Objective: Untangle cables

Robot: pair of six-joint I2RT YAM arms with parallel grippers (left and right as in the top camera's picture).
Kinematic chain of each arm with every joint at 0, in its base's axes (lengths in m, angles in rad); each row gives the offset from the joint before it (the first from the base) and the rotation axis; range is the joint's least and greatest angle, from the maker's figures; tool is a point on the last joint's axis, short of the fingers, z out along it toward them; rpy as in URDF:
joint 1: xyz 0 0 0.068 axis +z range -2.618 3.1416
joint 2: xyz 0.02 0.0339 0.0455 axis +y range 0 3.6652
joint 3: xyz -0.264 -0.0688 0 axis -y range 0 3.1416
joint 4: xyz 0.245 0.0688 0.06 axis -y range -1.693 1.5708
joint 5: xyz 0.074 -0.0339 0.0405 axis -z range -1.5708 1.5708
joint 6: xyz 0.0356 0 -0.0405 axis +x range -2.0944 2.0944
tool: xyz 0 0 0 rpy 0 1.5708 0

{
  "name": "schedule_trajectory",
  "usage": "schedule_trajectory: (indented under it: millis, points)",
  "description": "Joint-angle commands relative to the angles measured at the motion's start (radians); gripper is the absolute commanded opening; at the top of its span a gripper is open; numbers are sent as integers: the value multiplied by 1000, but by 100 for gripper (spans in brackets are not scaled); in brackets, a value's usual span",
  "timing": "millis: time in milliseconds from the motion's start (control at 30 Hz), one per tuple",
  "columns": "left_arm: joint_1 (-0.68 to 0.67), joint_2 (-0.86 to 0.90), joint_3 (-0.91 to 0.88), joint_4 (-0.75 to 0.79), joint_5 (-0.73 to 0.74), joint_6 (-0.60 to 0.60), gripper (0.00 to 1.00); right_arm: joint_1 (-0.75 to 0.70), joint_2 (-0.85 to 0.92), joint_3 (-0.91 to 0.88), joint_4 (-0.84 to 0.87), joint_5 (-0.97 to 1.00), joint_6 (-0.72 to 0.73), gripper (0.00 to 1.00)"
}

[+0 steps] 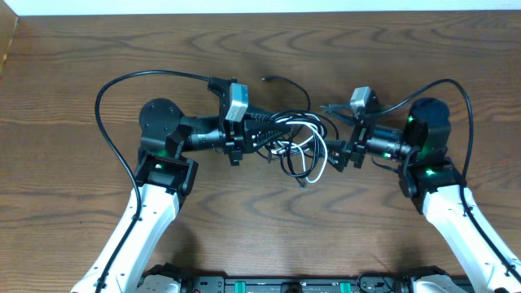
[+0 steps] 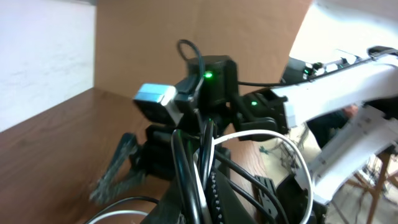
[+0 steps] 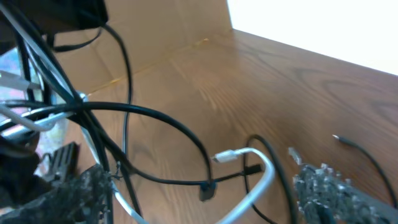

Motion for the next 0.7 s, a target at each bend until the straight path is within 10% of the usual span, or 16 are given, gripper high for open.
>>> schedule_trajectory:
  millis: [0, 333, 667]
  points:
    - [-9, -11, 13, 52, 97, 13, 8, 44, 1, 7, 3, -35, -129, 89]
    - [-46, -11, 13, 74, 119, 13, 8, 110, 1, 7, 27, 21, -205, 79]
    - [-46, -11, 13, 74, 106, 13, 8, 115, 1, 7, 32, 40, -204, 1]
